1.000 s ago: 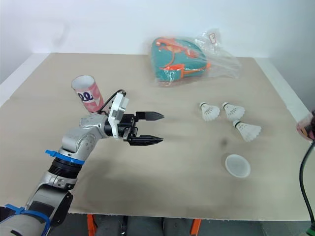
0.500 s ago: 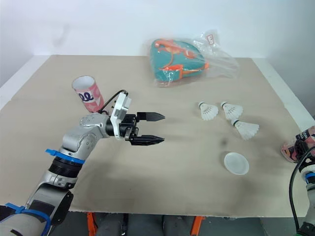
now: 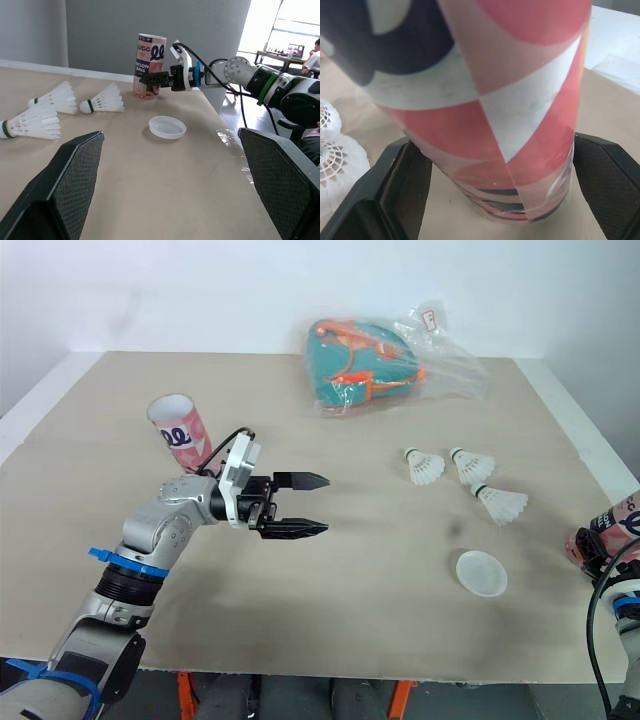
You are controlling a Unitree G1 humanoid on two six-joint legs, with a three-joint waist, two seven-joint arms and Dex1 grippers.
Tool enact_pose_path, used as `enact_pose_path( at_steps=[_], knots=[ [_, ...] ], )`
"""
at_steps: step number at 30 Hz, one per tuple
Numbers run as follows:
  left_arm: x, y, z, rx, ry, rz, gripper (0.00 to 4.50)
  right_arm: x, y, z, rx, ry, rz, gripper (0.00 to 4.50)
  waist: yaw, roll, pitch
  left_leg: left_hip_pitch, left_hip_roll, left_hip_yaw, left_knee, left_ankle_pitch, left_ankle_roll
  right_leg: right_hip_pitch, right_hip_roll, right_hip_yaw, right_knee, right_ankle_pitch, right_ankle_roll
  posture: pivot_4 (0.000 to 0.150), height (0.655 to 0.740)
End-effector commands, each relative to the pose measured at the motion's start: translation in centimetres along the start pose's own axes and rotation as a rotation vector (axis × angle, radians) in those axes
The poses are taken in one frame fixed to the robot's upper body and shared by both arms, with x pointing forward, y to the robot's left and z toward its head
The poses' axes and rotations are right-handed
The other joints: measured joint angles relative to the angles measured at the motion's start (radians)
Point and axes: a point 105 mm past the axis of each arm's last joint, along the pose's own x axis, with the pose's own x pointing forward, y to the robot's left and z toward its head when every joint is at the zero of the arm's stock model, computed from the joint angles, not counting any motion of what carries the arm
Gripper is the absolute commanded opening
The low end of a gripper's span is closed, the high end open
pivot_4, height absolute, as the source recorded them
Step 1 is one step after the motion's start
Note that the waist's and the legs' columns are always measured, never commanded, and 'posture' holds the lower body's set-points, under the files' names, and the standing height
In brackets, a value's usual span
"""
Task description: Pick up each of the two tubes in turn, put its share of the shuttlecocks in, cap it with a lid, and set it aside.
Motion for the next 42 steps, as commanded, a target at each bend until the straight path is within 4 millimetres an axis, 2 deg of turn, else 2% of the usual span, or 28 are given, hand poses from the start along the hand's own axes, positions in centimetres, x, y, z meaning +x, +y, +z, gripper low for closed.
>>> enact_pose_path(
  at_steps=[1, 4, 12, 15, 18, 20, 23, 26, 31, 36, 39, 42],
  knots=[
    [-0.4, 0.0, 0.8, 0.039, -0.02, -0.003, 4.5, -0.8, 0.1, 1.6, -0.045, -0.033, 0.022, 4.48, 0.0, 0.0, 0.0, 0.0, 0.0, 0.0, 0.0, 0.0, 0.0, 0.0, 0.0, 0.0, 0.0, 0.0, 0.0, 0.15, 0.74],
    [-0.5, 0.1, 0.6, 0.032, -0.021, -0.01, 4.5, -1.7, 0.7, 0.7, -0.077, 0.026, 0.08, 4.48, 0.001, 0.0, 0.0, 0.0, 0.0, 0.0, 0.0, 0.0, 0.0, 0.0, 0.0, 0.0, 0.0, -0.001, 0.001, 0.15, 0.74],
    [-0.6, 0.1, 0.4, 0.02, -0.024, -0.016, 4.5, -3.1, -0.4, -0.4, -0.145, 0.114, 0.083, 4.48, 0.0, 0.0, 0.0, 0.0, -0.001, 0.0, 0.0, 0.0, 0.0, 0.0, -0.001, 0.0, 0.0, -0.001, 0.001, 0.15, 0.74],
    [-0.8, 0.0, 0.2, 0.017, -0.02, -0.009, 4.5, -4.9, -0.4, -1.3, -0.183, 0.195, 0.144, 4.48, 0.003, 0.0, 0.0, 0.0, -0.001, 0.0, -0.001, 0.0, 0.0, 0.0, -0.002, 0.0, 0.0, -0.002, 0.002, 0.15, 0.74],
    [-1.3, -0.3, 0.0, 0.028, -0.007, 0.007, 4.5, -7.0, 0.7, -0.4, -0.259, 0.18, 0.233, 4.48, 0.002, 0.0, 0.0, -0.001, -0.002, 0.0, -0.001, -0.001, 0.0, 0.0, -0.002, 0.0, 0.0, -0.004, 0.002, 0.15, 0.74],
    [-1.5, -0.5, -0.1, 0.015, -0.01, 0.02, 4.5, -8.4, 2.9, 0.0, -0.292, 0.174, 0.344, 4.48, 0.001, 0.001, 0.0, -0.001, -0.002, 0.0, -0.002, -0.002, 0.0, 0.0, -0.002, 0.0, 0.0, -0.004, 0.002, 0.15, 0.74],
    [-2.2, -1.5, -0.6, -0.022, 0.003, 0.023, 4.5, -10.5, 7.5, 0.3, -0.336, 0.165, 0.536, 4.48, -0.004, 0.001, 0.0, 0.0, -0.001, 0.0, -0.001, -0.002, 0.0, 0.0, -0.002, 0.0, 0.0, -0.005, 0.002, 0.15, 0.74],
    [-3.4, -2.0, -1.0, -0.053, 0.011, 0.052, 4.5, -11.6, 10.2, 0.5, -0.402, 0.153, 0.635, 4.48, -0.003, 0.001, 0.0, 0.001, -0.001, 0.0, -0.001, -0.002, 0.0, 0.0, -0.002, -0.001, 0.0, -0.004, 0.001, 0.15, 0.74],
    [-6.7, -2.4, -1.3, -0.139, -0.006, 0.181, 4.5, -11.9, 16.2, 0.4, -0.555, 0.148, 0.845, 4.48, -0.001, -0.002, 0.0, 0.001, -0.001, 0.001, 0.001, -0.002, -0.001, 0.001, -0.004, 0.0, 0.0, -0.006, -0.002, 0.15, 0.74],
    [-9.1, -2.7, -1.2, -0.186, -0.086, 0.404, 4.5, -11.9, 22.1, -0.8, -0.565, 0.115, 1.084, 4.48, 0.001, -0.009, 0.002, 0.0, -0.001, 0.0, 0.001, -0.002, -0.001, 0.001, -0.004, -0.001, -0.001, -0.005, -0.002, 0.15, 0.74],
    [-9.9, -4.0, -2.5, -0.167, -0.044, 0.487, 4.5, -11.6, 24.6, -1.8, -0.55, 0.107, 1.179, 4.48, 0.002, -0.01, 0.003, 0.0, -0.001, 0.0, 0.0, -0.002, -0.002, 0.001, -0.004, -0.001, -0.001, -0.004, 0.001, 0.15, 0.74],
    [-11.4, -5.1, -3.1, -0.198, -0.09, 0.619, 4.5, -11.3, 26.2, -3.1, -0.543, 0.135, 1.271, 4.48, 0.01, -0.011, 0.003, -0.001, -0.001, -0.001, -0.001, -0.003, -0.004, 0.0, -0.004, -0.002, -0.001, -0.005, -0.001, 0.15, 0.74]
  ],
)
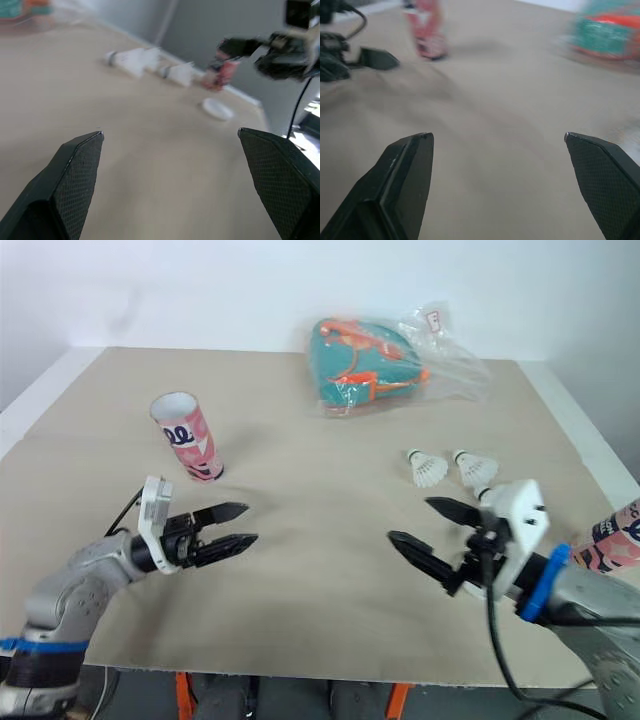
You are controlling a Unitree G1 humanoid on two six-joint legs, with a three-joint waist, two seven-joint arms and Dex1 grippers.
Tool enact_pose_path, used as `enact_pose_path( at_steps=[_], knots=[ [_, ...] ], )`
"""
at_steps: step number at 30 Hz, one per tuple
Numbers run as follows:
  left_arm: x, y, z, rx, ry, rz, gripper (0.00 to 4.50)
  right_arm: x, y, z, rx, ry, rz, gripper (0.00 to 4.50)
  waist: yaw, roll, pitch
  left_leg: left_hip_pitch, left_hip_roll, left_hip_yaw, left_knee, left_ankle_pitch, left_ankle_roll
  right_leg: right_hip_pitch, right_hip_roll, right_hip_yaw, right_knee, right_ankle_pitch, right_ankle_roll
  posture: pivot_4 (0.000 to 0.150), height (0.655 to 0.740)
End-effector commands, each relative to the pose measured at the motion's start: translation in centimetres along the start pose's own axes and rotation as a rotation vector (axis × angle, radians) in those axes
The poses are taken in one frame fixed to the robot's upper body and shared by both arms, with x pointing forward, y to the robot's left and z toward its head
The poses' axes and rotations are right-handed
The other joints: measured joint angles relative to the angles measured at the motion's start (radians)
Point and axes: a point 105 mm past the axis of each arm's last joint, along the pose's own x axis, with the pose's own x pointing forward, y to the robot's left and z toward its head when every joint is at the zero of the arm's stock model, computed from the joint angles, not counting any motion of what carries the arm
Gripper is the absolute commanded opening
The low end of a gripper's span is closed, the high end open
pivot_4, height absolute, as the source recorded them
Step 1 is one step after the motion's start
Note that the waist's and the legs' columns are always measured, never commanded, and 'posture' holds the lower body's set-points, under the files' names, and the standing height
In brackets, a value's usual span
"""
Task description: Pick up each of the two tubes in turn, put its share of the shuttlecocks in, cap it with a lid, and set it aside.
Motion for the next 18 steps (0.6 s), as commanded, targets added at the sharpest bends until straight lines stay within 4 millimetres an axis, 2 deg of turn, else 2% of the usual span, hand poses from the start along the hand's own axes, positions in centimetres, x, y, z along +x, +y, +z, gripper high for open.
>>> enact_pose_path(
  at_steps=[1, 4, 5, 8, 11, 14, 18],
  knots=[
    [-1.8, -0.1, 1.1, 0.035, -0.101, 0.147, 4.5, 2.0, 0.6, -0.2, -0.011, -0.016, 0.096, 4.48, 0.0, -0.001, 0.0, 0.0, 0.0, 0.0, 0.0, -0.001, -0.001, 0.0, 0.0, 0.0, 0.0, 0.0, 0.0, 0.15, 0.74],
    [-4.4, 1.8, 0.9, 0.155, -0.146, 0.385, 4.5, 3.6, 0.5, 0.0, -0.032, -0.032, 0.139, 4.48, -0.001, -0.001, 0.0, 0.0, 0.0, 0.0, 0.0, -0.001, -0.002, 0.0, 0.0, 0.0, -0.001, 0.0, -0.001, 0.15, 0.74],
    [-5.8, 3.3, 1.0, 0.209, -0.17, 0.495, 4.5, 4.3, 0.0, -0.1, -0.045, -0.038, 0.121, 4.48, 0.0, -0.002, 0.0, 0.0, 0.0, 0.0, 0.0, -0.001, -0.002, 0.0, 0.0, 0.0, -0.001, 0.0, -0.001, 0.15, 0.74],
    [-7.8, 5.6, 0.9, 0.282, -0.199, 0.631, 4.5, 5.7, -0.9, -0.4, -0.051, -0.048, 0.081, 4.48, 0.004, -0.002, 0.0, 0.001, 0.001, 0.0, 0.001, 0.0, -0.001, 0.0, 0.001, -0.001, 0.0, 0.0, -0.001, 0.15, 0.74],
    [-8.2, 6.9, 1.0, 0.308, -0.213, 0.671, 4.5, 6.2, -0.6, -0.4, -0.054, -0.066, 0.095, 4.48, 0.008, -0.002, 0.0, 0.0, 0.0, 0.0, 0.001, 0.001, -0.002, 0.0, 0.0, -0.001, -0.001, -0.001, -0.003, 0.15, 0.74],
    [-7.5, 7.8, 1.1, 0.324, -0.204, 0.655, 4.5, 6.6, -0.4, -0.4, -0.05, -0.083, 0.092, 4.48, 0.008, -0.002, 0.0, -0.001, 0.0, 0.001, 0.001, 0.001, -0.002, 0.0, -0.001, 0.0, -0.001, 0.002, 0.002, 0.15, 0.74],
    [-6.3, 9.0, 1.1, 0.326, -0.194, 0.618, 4.5, 6.7, -0.1, -0.3, -0.046, -0.103, 0.082, 4.48, 0.008, -0.002, 0.0, -0.001, 0.0, 0.0, 0.0, 0.001, -0.002, -0.001, 0.001, -0.001, -0.001, 0.004, -0.003, 0.15, 0.74]
  ],
)
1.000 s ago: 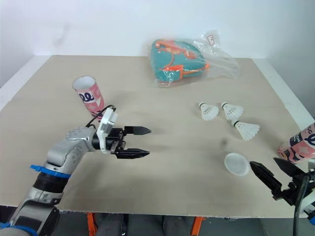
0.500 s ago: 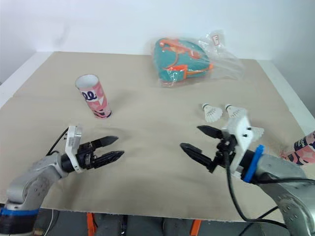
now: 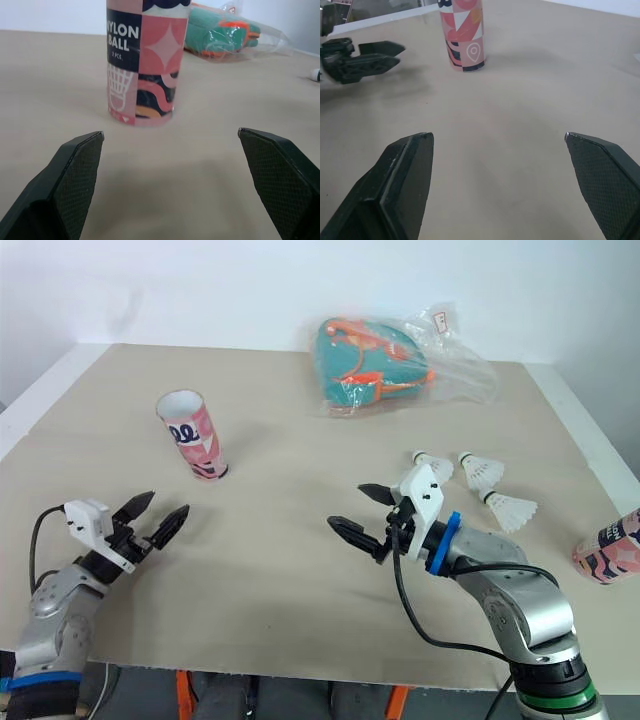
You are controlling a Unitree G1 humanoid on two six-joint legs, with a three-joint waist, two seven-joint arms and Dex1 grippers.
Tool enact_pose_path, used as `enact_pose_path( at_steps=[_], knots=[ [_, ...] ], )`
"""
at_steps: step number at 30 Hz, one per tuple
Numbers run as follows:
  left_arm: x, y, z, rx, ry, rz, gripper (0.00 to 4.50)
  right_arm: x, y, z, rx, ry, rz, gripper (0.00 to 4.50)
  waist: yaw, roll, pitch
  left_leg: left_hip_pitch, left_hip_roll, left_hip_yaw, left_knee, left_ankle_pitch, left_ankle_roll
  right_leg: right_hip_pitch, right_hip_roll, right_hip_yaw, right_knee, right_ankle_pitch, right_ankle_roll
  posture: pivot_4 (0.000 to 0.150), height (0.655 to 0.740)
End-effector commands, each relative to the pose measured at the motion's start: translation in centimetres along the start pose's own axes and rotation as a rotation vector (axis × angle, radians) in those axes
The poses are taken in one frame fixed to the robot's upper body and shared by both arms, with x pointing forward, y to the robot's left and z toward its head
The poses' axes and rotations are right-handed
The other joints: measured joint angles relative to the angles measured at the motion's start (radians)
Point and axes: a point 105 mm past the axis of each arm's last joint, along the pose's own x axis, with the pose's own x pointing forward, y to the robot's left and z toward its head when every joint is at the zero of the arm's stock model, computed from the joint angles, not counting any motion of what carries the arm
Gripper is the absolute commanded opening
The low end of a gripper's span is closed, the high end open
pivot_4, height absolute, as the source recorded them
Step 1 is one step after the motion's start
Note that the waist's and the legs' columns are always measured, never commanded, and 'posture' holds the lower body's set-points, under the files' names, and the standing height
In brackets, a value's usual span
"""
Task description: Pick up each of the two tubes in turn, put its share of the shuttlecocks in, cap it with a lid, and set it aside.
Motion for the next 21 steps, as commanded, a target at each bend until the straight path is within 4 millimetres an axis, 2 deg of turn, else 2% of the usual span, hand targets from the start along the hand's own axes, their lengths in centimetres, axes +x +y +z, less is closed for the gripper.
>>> enact_pose_path(
  at_steps=[1, 2, 6, 9, 15, 21],
  knots=[
    [1.1, -0.2, 0.2, 0.042, -0.009, -0.057, 4.5, 0.0, 0.3, 1.4, -0.043, -0.056, -0.01, 4.48, 0.0, 0.0, 0.0, 0.0, 0.0, 0.0, 0.0, 0.0, 0.0, 0.0, 0.0, 0.0, 0.0, 0.0, -0.001, 0.15, 0.74],
    [1.5, -0.3, 0.1, 0.05, -0.005, -0.073, 4.5, 0.0, 0.3, 1.4, -0.044, -0.059, -0.013, 4.48, 0.0, 0.0, 0.0, 0.0, 0.0, 0.0, 0.0, 0.0, 0.0, 0.0, 0.0, 0.0, 0.0, 0.001, -0.001, 0.15, 0.74],
    [3.7, 2.0, 0.0, 0.072, -0.011, 0.009, 4.5, -0.5, 0.5, 1.4, -0.046, -0.062, -0.042, 4.48, 0.001, 0.0, 0.0, 0.0, 0.0, -0.001, 0.0, 0.0, 0.0, 0.0, 0.001, -0.001, 0.0, 0.001, -0.001, 0.15, 0.74],
    [4.9, 2.7, 0.0, 0.074, -0.014, 0.039, 4.5, -1.0, 0.5, 1.4, -0.05, -0.062, -0.068, 4.48, 0.0, -0.001, 0.0, 0.0, 0.0, -0.001, 0.001, 0.0, 0.0, 0.0, 0.0, -0.001, 0.001, 0.001, -0.001, 0.15, 0.74],
    [7.2, 1.7, 0.3, 0.075, -0.022, -0.033, 4.5, -2.1, 0.3, 1.7, -0.056, -0.067, -0.123, 4.48, -0.001, -0.001, 0.0, -0.001, 0.0, -0.002, 0.0, 0.0, 0.0, 0.0, 0.001, -0.001, 0.001, 0.001, -0.001, 0.15, 0.74],
    [9.1, 1.9, 0.5, 0.095, -0.011, -0.049, 4.5, -2.6, 0.6, 1.8, -0.057, -0.069, -0.14, 4.48, 0.0, -0.001, 0.0, -0.001, -0.001, -0.002, 0.0, 0.0, 0.0, 0.0, 0.001, -0.001, 0.001, 0.001, 0.0, 0.15, 0.74]
  ],
)
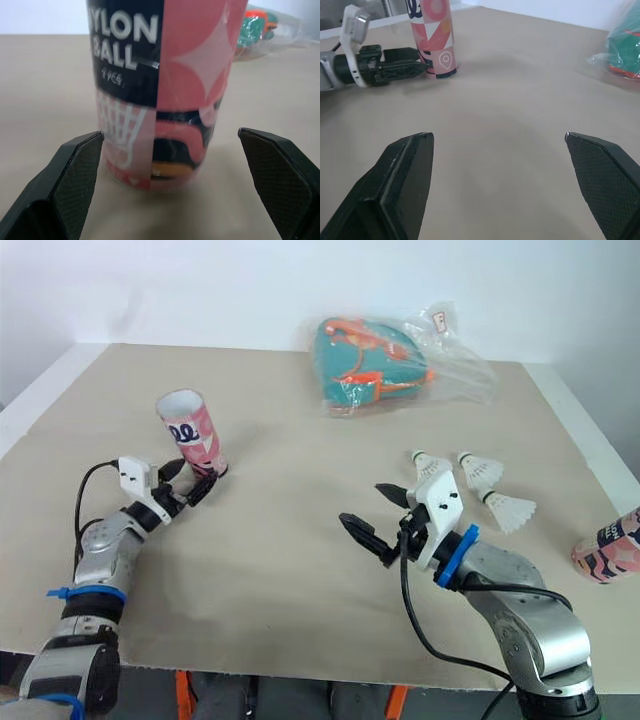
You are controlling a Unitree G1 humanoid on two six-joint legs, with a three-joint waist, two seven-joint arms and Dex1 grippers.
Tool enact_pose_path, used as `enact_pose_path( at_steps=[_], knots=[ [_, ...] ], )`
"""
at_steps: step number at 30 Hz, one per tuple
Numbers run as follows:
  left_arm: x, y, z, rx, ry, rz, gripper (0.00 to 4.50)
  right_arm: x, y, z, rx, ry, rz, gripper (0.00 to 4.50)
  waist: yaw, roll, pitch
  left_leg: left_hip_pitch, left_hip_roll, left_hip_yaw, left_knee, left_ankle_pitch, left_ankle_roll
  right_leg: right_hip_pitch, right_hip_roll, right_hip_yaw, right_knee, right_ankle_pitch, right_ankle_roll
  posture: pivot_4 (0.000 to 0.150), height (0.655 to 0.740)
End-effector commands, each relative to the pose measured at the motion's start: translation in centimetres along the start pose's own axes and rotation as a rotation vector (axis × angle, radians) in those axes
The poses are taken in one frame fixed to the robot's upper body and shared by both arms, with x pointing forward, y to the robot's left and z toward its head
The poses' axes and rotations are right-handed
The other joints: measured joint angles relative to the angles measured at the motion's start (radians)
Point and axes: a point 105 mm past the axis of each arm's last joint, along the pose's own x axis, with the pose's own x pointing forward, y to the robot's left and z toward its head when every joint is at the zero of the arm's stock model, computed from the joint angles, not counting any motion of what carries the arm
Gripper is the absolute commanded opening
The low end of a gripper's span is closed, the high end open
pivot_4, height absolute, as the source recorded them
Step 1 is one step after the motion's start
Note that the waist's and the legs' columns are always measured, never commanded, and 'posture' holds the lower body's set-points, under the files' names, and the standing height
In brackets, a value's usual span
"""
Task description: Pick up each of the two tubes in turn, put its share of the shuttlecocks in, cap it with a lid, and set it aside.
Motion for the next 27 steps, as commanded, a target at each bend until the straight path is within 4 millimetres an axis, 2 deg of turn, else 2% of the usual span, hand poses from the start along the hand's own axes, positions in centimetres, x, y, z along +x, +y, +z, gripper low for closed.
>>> enact_pose_path(
  at_steps=[1, 5, 13, 16, 17, 18, 20, 21, 23, 27],
  knots=[
    [1.2, 0.6, 1.1, 0.046, -0.021, -0.002, 4.5, -0.5, 0.1, 1.5, -0.046, -0.043, -0.014, 4.48, 0.0, 0.0, 0.0, 0.0, 0.0, 0.0, 0.0, 0.0, 0.0, 0.0, 0.0, 0.0, 0.0, 0.0, 0.0, 0.15, 0.74],
    [2.3, 0.6, 1.5, 0.058, -0.023, -0.003, 4.5, -0.7, 0.1, 1.6, -0.045, -0.044, -0.024, 4.48, 0.0, 0.0, 0.0, 0.0, 0.0, 0.0, 0.0, 0.0, 0.0, 0.0, 0.0, 0.0, 0.0, 0.0, 0.0, 0.15, 0.74],
    [4.7, -1.8, 1.5, 0.123, -0.006, -0.096, 4.5, -0.8, -0.1, 1.7, -0.052, -0.038, -0.035, 4.48, 0.0, 0.0, 0.0, -0.001, -0.001, 0.0, 0.0, 0.0, 0.0, 0.0, 0.0, 0.0, 0.0, 0.0, 0.0, 0.15, 0.74],
    [5.1, -1.4, 1.6, 0.131, -0.002, -0.056, 4.5, -1.0, -0.2, 1.9, -0.056, -0.038, -0.046, 4.48, -0.001, 0.0, 0.0, -0.001, -0.001, -0.001, 0.0, 0.0, 0.0, 0.0, 0.0, 0.0, 0.0, 0.0, 0.0, 0.15, 0.74],
    [5.1, -1.3, 1.6, 0.133, -0.001, -0.047, 3.97, -1.0, -0.2, 1.9, -0.057, -0.039, -0.048, 4.5, -0.002, 0.0, 0.0, -0.001, -0.001, -0.001, 0.0, 0.0, 0.0, 0.0, 0.0, 0.0, 0.0, 0.0, 0.0, 0.15, 0.74],
    [5.1, -1.2, 1.6, 0.138, 0.0, -0.04, 3.73, -1.0, -0.2, 2.0, -0.056, -0.041, -0.05, 4.5, -0.002, 0.0, 0.0, -0.001, -0.001, -0.001, 0.0, 0.0, 0.0, 0.0, 0.0, 0.0, 0.0, 0.0, 0.0, 0.15, 0.74],
    [5.1, -1.0, 1.6, 0.142, 0.002, -0.024, 2.83, -1.1, -0.2, 2.0, -0.055, -0.04, -0.052, 4.5, -0.002, 0.0, 0.0, -0.001, -0.001, -0.001, 0.0, 0.0, 0.0, 0.0, 0.0, 0.0, 0.0, 0.0, 0.0, 0.15, 0.74],
    [5.1, -0.9, 1.6, 0.141, 0.002, -0.02, 2.54, -1.1, -0.2, 2.0, -0.054, -0.04, -0.054, 4.5, -0.002, 0.0, 0.0, -0.001, -0.001, -0.001, 0.0, 0.0, 0.0, 0.0, 0.0, 0.0, 0.0, 0.0, 0.0, 0.15, 0.74],
    [5.1, -0.9, 1.6, 0.139, 0.005, -0.021, 2.2, -1.1, -0.2, 2.0, -0.052, -0.041, -0.058, 4.5, -0.002, 0.0, 0.0, -0.001, -0.001, -0.001, 0.0, 0.0, 0.0, 0.0, 0.0, 0.0, 0.0, 0.0, 0.0, 0.15, 0.74],
    [5.2, -1.4, 1.6, 0.146, 0.008, -0.063, 2.2, -1.3, -0.5, 2.2, -0.055, -0.046, -0.072, 4.5, -0.002, 0.0, 0.0, -0.001, -0.001, -0.001, 0.0, 0.0, -0.001, 0.0, 0.0, 0.0, 0.0, 0.0, 0.0, 0.15, 0.74]
  ],
)
